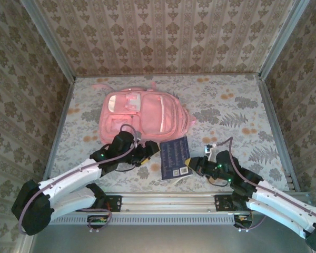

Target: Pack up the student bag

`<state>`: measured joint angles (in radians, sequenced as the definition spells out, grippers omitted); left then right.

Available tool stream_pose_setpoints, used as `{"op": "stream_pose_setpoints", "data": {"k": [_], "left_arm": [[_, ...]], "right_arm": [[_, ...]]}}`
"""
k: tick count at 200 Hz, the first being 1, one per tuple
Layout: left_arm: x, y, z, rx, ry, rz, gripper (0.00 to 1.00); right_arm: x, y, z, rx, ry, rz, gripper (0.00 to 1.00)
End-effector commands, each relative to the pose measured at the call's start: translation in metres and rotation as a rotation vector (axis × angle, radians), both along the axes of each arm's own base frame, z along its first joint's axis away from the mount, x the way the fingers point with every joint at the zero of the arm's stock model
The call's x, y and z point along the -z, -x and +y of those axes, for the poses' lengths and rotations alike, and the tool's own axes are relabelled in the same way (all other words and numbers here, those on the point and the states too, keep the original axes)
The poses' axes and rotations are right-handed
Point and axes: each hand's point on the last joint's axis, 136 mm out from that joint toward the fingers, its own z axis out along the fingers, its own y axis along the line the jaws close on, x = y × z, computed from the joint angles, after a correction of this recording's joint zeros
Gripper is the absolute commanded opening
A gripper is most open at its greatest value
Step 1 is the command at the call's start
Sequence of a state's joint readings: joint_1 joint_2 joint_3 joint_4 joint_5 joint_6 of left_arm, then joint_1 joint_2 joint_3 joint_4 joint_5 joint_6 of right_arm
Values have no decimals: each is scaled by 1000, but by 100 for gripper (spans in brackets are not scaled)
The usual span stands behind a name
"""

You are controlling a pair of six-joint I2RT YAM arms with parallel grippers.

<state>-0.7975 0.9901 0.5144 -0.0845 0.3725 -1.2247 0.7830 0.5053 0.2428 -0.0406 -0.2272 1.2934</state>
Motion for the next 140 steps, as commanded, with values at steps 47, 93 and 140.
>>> {"op": "stream_pose_setpoints", "data": {"k": [47, 93, 140], "left_arm": [[-71, -27, -33, 96, 84, -122, 89], [-106, -47, -53, 78, 215, -152, 90], [-121, -53, -58, 61, 274, -171, 89]], "right_arm": [[-121, -7, 10, -50, -93, -264, 0], [-159, -12, 16, -59, -150, -318, 0], [-170, -21, 24, -62, -219, -304, 0]]}}
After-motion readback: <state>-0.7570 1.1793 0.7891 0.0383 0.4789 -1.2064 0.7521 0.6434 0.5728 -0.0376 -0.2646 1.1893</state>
